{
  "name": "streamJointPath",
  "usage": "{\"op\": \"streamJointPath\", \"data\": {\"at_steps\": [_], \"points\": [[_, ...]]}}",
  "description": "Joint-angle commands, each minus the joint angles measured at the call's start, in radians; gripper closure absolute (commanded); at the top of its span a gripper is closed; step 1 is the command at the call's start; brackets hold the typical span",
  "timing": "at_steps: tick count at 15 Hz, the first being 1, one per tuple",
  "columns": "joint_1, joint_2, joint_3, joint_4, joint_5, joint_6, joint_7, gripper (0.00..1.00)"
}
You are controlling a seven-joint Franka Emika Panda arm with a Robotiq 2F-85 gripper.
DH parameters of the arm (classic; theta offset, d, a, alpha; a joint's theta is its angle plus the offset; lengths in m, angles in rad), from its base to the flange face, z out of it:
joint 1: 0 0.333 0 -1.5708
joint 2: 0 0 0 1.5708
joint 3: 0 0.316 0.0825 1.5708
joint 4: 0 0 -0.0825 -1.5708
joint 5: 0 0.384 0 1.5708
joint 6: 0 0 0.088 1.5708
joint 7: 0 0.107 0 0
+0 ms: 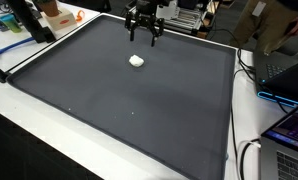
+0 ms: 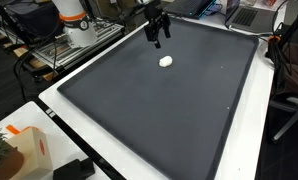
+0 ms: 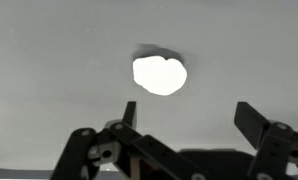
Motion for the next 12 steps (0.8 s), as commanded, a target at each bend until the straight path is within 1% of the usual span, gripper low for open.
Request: {"op": "streamJointPath", "data": {"at_steps": [1, 2, 5, 6, 7, 9, 10, 12], "points": [[-0.003, -0.003, 0.001, -0.001, 0.0, 0.0, 0.0, 0.0], [-0.004, 0.007, 0.015, -0.001, 0.059, -0.023, 0.015, 0.0], [-0.013, 0.03, 0.053, 0.0, 0.181, -0.035, -0.006, 0.0], [0.124, 0.028, -0.057, 0.0, 0.31, -0.05, -0.079, 0.0], [0.141, 0.031, -0.059, 0.009, 0.376, -0.072, -0.1, 0.0], [0.199, 0.021, -0.076, 0.021, 0.542, -0.116, -0.192, 0.0], [0.224, -0.003, -0.085, 0.026, 0.625, -0.154, -0.24, 0.0], [0.257, -0.048, -0.102, 0.046, 0.74, -0.229, -0.305, 0.0]]}}
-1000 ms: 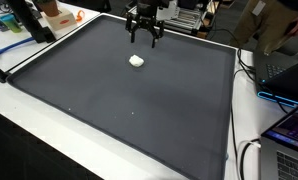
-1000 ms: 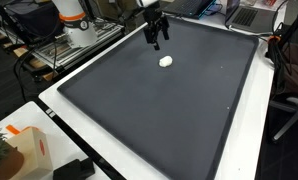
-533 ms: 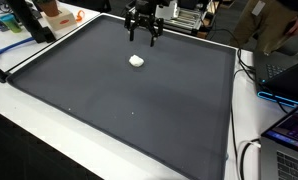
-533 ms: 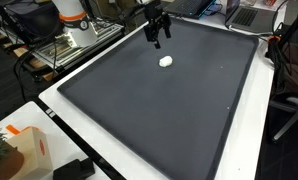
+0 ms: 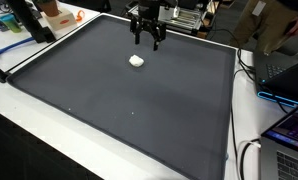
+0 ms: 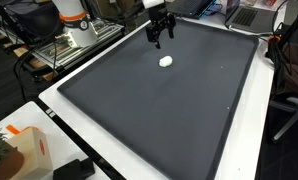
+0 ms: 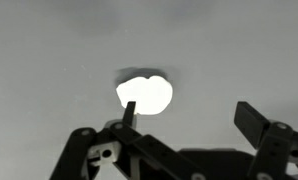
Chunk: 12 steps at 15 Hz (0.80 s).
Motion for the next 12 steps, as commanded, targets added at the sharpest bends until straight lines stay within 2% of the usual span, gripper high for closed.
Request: {"op": "streamJointPath", "data": {"at_steps": [1, 4, 8, 9, 10, 12], "points": [[0.072, -0.095, -0.05, 0.024, 0.189, -0.146, -0.114, 0.0], [0.087, -0.166, -0.091, 0.059, 0.228, -0.26, -0.138, 0.0], [0.085, -0.203, -0.124, 0.123, 0.222, -0.394, -0.142, 0.0], [0.077, -0.209, -0.124, 0.123, 0.168, -0.412, -0.137, 0.0], [0.082, -0.191, -0.123, 0.123, 0.186, -0.366, -0.125, 0.0], [0.081, -0.198, -0.126, 0.13, 0.183, -0.388, -0.131, 0.0]]}}
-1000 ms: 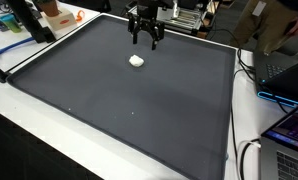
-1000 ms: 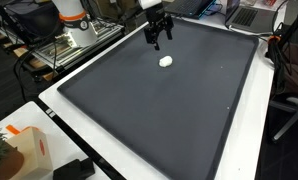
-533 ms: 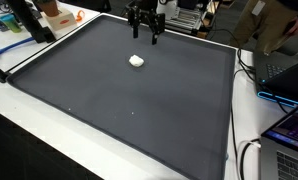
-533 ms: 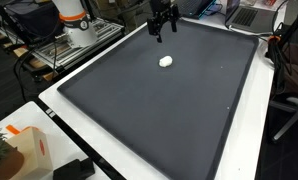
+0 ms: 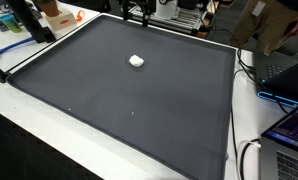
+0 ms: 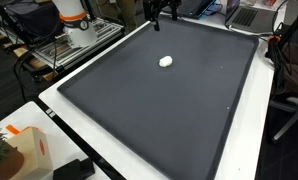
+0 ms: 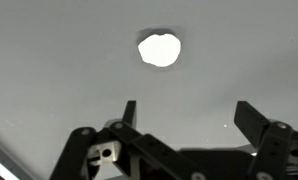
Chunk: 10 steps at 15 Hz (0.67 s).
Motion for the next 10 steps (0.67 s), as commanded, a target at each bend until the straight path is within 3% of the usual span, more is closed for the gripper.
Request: {"op": "streamJointPath", "data": {"at_steps": [1, 6, 10], "points": [[0.013, 0.0, -0.014, 0.001, -0.001, -0.002, -0.001, 0.0], [-0.001, 0.057, -0.016, 0.102, -0.069, -0.092, 0.03, 0.0], [0.014, 0.153, -0.033, 0.26, -0.089, -0.261, 0.027, 0.0]]}}
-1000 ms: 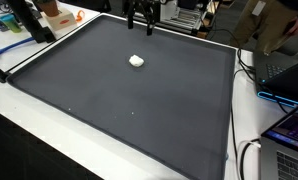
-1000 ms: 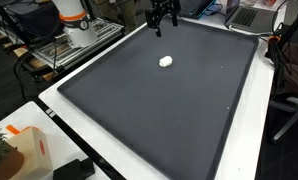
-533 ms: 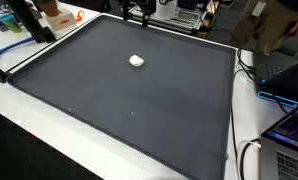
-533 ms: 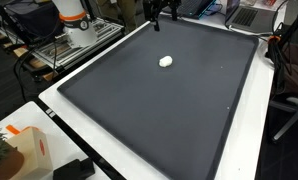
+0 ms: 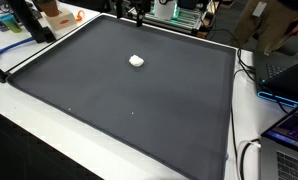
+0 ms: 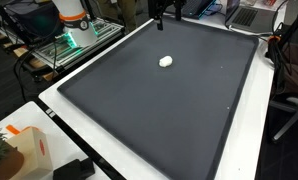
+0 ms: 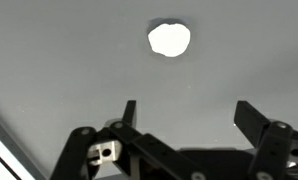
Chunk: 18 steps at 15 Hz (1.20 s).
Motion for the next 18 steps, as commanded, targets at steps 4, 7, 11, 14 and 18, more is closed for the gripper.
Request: {"op": "streamJointPath", "data": {"at_steps": [4, 7, 11, 14, 18], "points": [[0.044, 0.194, -0.018, 0.229, -0.027, -0.226, 0.01, 0.0], [0.067, 0.26, -0.031, 0.288, -0.039, -0.297, 0.029, 0.0], [0.075, 0.256, -0.041, 0.274, -0.019, -0.264, 0.005, 0.0], [0.074, 0.28, -0.043, 0.308, -0.013, -0.295, -0.015, 0.0], [0.079, 0.357, -0.046, 0.438, -0.019, -0.38, -0.068, 0.0]]}}
